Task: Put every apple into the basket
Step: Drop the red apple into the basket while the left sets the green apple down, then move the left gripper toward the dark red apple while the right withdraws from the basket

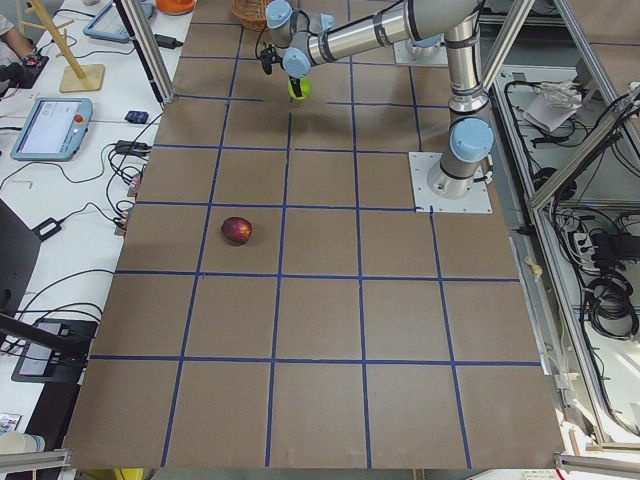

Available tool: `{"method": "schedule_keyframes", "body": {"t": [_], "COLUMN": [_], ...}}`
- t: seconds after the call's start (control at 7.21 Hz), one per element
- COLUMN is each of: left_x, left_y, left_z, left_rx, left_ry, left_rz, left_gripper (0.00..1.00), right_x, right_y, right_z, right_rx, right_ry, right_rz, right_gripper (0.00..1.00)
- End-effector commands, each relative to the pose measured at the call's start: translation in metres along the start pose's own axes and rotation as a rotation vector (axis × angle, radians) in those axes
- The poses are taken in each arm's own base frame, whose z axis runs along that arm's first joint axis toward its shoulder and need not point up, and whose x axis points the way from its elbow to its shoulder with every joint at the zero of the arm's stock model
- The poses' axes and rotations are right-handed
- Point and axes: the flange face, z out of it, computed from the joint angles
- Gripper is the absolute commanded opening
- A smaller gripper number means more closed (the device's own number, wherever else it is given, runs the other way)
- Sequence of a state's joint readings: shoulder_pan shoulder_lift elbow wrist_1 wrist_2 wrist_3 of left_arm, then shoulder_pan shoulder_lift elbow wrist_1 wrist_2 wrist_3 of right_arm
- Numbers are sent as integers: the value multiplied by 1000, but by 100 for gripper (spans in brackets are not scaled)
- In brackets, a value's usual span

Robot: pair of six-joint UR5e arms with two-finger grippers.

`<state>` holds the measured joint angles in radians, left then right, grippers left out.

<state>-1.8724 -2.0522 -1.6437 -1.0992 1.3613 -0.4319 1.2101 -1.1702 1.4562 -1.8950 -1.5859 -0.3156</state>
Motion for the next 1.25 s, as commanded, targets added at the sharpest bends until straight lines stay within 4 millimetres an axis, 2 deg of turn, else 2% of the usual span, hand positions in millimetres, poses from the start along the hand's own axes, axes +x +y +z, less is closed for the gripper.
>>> {"method": "schedule_keyframes", "body": {"t": [0.0,0.14,0.28,0.42,0.55,0.69,0.83,0.97,1.11], "left_x": [11,12,-6,-30,-53,-90,-139,-188,-247], "left_y": [-6,-5,-17,-26,-40,-63,-84,-98,-118], "left_z": [28,13,-11,-35,-67,-114,-156,-183,-183], "left_rx": [0,18,39,43,38,17,-22,-52,-63], "left_ry": [-3,6,20,29,77,102,99,84,-6], "left_rz": [17,17,-18,-62,-107,-178,-189,-88,-38], "left_gripper": [60,81,100,100,100,100,100,100,100], "right_x": [78,120,145,151,157,159,161,155,126], "right_y": [-23,-25,-25,-29,-32,-34,-36,-40,-35], "right_z": [66,90,107,116,126,126,114,102,72], "right_rx": [48,82,87,102,105,109,120,111,55], "right_ry": [107,128,141,161,154,151,162,155,103], "right_rz": [-65,-94,-134,-136,-123,-114,-113,-121,-156], "right_gripper": [10,11,12,16,72,100,100,100,100]}}
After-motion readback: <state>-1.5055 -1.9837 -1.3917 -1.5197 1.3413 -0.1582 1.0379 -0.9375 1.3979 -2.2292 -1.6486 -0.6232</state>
